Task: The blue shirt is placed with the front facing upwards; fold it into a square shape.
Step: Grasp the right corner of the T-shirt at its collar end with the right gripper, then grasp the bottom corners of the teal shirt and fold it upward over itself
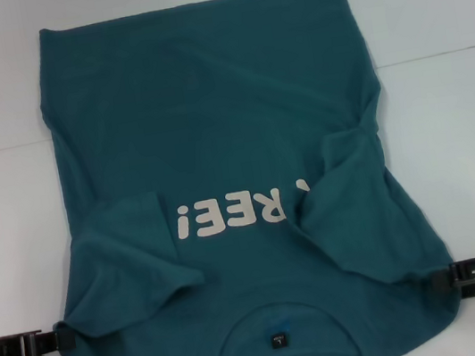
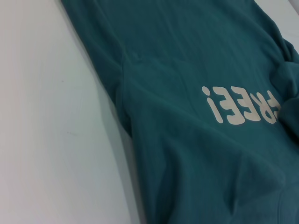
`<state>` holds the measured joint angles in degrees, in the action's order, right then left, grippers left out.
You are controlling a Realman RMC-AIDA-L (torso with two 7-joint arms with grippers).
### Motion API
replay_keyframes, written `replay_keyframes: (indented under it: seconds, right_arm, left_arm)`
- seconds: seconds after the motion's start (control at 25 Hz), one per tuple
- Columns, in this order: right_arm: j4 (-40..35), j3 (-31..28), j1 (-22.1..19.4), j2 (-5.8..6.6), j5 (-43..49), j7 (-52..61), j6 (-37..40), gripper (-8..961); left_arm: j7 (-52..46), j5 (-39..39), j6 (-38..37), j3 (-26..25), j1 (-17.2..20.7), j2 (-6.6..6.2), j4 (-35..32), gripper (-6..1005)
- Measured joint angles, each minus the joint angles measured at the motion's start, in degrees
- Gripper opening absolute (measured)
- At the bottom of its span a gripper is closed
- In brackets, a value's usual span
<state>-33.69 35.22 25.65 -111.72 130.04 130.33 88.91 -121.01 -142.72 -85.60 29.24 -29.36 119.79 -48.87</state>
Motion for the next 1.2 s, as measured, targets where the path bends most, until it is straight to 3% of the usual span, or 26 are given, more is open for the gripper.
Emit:
replay_keyframes:
  seconds: [0.4,1.04,1.2]
  right_arm:
    - [-0.29,0.02,0.1,0.38,0.03,2.07,-0.8,436]
    - [-0.28,0.3,0.3,0.39,1.02,3.41,-1.7,33]
    - [-0.34,-0.05,-0.06,0.41,0.86,2.97,-1.15,32]
  left_arm:
    - [0.0,0.0,0.0,-0.21,0.0,0.0,0.0,19]
    - [0.09,0.0,0.53,0.03,-0.15,0.0,0.09,18]
    - [0.09,0.0,0.53,-0.11,-0.17,0.0,0.09,18]
